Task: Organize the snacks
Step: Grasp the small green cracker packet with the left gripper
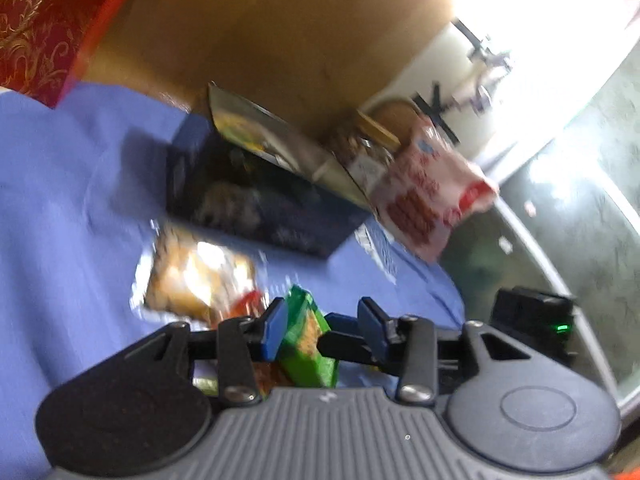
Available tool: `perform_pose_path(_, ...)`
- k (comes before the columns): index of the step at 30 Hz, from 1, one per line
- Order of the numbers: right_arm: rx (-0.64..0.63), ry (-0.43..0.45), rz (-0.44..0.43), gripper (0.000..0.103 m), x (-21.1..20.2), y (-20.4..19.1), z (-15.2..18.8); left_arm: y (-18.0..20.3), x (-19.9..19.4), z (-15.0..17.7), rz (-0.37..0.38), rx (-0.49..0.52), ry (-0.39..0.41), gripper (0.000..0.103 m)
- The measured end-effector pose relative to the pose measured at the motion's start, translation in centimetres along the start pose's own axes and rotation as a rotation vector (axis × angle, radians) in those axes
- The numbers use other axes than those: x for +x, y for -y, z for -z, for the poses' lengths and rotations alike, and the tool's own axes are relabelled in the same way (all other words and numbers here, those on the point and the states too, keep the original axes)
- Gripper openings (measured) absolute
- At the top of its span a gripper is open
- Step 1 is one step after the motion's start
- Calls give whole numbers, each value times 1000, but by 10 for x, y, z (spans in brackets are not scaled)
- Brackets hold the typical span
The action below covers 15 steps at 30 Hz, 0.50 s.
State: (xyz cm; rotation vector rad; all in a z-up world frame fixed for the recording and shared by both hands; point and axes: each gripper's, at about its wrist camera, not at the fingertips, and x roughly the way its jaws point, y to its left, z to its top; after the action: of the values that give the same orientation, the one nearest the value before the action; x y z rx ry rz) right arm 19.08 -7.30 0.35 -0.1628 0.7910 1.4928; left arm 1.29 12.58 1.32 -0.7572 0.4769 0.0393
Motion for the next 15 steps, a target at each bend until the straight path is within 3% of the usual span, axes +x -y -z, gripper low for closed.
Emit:
perform_pose_path(5, -59, 45, 4, 51, -38, -34, 35, 6, -3, 12, -5, 20, -18, 39)
perform_pose_path(8, -69, 83, 76, 64, -56, -45, 53, 12, 1, 12, -22, 57, -20, 40)
perform_pose_path(9, -71, 85, 81, 64, -59, -44, 59, 13, 5, 13, -32, 65, -26, 40)
perform_pose_path(13, -24, 42, 103, 64, -45, -44, 70, 8, 19, 23, -110, 59, -51, 38)
perform_pose_path(15, -64, 47, 145, 64, -36, -49, 74, 6, 18, 30, -92, 11, -63, 36)
